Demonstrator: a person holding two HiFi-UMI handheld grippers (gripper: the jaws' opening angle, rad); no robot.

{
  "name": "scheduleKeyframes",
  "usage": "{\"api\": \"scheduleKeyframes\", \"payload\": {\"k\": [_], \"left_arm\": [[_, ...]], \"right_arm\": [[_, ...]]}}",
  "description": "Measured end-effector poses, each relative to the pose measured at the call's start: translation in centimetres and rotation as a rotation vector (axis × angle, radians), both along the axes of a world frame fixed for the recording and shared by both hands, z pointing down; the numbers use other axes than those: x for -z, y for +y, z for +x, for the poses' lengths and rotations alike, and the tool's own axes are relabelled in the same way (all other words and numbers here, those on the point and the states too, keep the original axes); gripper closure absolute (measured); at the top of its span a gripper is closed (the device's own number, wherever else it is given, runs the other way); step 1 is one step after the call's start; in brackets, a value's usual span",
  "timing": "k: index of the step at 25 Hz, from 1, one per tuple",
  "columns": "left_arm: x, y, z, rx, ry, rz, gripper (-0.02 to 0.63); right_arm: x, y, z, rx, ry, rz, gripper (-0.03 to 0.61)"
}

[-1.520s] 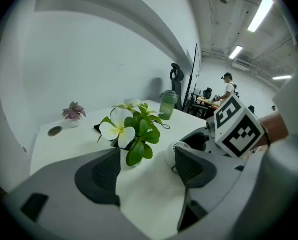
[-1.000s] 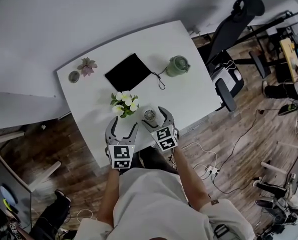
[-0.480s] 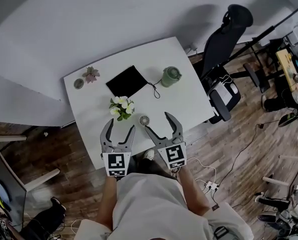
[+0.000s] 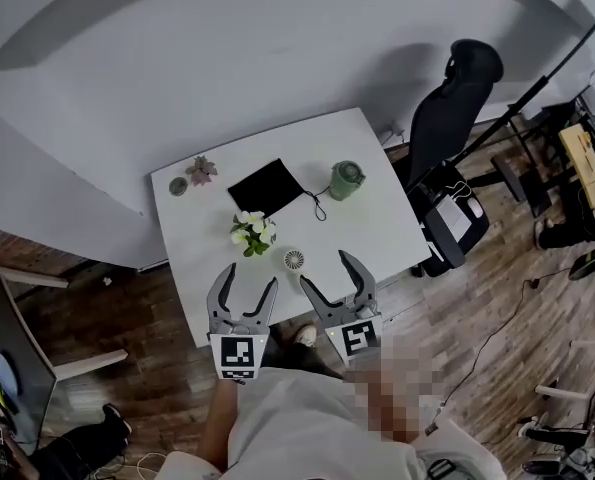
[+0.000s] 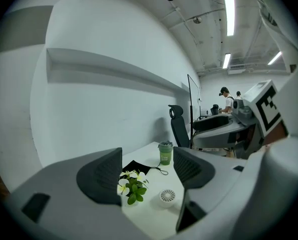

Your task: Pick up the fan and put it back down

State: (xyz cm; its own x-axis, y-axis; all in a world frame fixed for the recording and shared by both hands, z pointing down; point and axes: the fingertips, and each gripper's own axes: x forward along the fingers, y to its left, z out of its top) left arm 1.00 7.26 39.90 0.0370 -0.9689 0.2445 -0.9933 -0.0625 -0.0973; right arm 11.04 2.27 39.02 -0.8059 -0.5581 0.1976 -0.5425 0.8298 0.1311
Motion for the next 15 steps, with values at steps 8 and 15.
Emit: {"api": "scheduleKeyframes", "payload": {"k": [8,15], "left_arm": [[0.5,-1.8,-2.1,-0.016,0.010,0.040,0.304],[1.7,-5.0,-5.0,-0.048,-0.020,0.086,0.304]], "right_arm": [[0.0,-1.9,-1.1,-0.052,0.012,0.000,0.235],[0.7,-4.3,-3.5,-0.079,0.037,0.030,0.238]]}}
